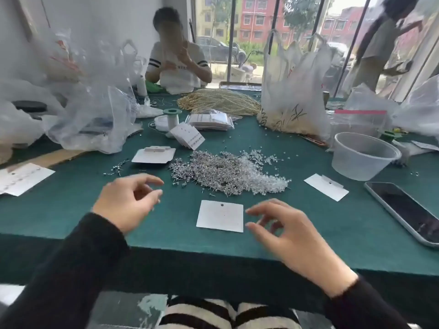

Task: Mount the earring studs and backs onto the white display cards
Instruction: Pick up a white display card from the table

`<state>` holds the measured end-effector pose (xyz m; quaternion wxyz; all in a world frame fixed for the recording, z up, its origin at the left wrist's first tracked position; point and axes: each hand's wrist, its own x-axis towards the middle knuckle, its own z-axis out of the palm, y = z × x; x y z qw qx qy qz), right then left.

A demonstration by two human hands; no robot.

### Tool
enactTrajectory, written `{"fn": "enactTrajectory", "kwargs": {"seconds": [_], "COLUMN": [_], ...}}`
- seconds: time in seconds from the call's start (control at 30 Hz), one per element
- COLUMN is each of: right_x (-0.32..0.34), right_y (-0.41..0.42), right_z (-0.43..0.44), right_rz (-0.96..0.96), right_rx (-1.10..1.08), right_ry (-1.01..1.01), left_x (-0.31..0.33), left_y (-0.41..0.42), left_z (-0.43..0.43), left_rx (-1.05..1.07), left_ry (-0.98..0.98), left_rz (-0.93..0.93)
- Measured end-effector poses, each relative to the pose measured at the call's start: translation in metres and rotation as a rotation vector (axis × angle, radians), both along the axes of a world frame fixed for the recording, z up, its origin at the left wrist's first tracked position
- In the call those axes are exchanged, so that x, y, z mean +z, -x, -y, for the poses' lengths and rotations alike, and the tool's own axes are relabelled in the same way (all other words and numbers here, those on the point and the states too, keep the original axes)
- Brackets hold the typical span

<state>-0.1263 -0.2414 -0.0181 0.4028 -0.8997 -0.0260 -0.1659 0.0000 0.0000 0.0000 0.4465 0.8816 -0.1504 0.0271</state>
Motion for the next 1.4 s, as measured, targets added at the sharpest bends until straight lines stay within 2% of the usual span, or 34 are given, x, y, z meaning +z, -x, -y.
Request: {"fn": "enactTrajectory", "kwargs": {"seconds": [0.07,0.13,0.27,0.37,0.47,0.6,0.73,0.83,1.17,1.4], "right_x": [-0.004,-0.010,-0.017,-0.012,-0.008,-0.004,-0.003,-0.002,0.002,0.003], "right_y": [-0.032,-0.053,-0.078,-0.099,-0.110,-0.121,-0.125,-0.122,-0.114,-0.122], "right_z": [-0.007,-0.011,0.000,0.011,0.022,0.045,0.063,0.065,0.064,0.075], "right_rz": [-0.105,-0.211,-0.266,-0.299,-0.323,-0.400,-0.545,-0.612,-0.520,-0.477], "right_rx": [0.012,0.025,0.103,0.213,0.300,0.355,0.322,0.327,0.294,0.106], "right_ry": [0.219,0.384,0.530,0.553,0.402,0.078,-0.139,-0.176,-0.228,-0.627], "left_x": [0.006,0.010,0.001,0.002,0.002,-0.005,-0.022,-0.028,-0.035,-0.030], "left_y": [-0.035,-0.066,-0.119,-0.143,-0.142,-0.131,-0.127,-0.127,-0.129,-0.127], "left_z": [0.014,0.025,0.048,0.080,0.109,0.129,0.138,0.143,0.146,0.144], "left_rx": [0.167,0.222,0.187,0.096,-0.105,-0.369,-0.481,-0.482,-0.354,-0.232], "left_ry": [-0.167,-0.210,-0.296,-0.317,-0.338,-0.230,-0.404,-0.444,-0.308,-0.028], "left_rz": [0.166,0.191,0.176,0.198,0.203,0.165,0.312,0.327,0.341,0.225]}}
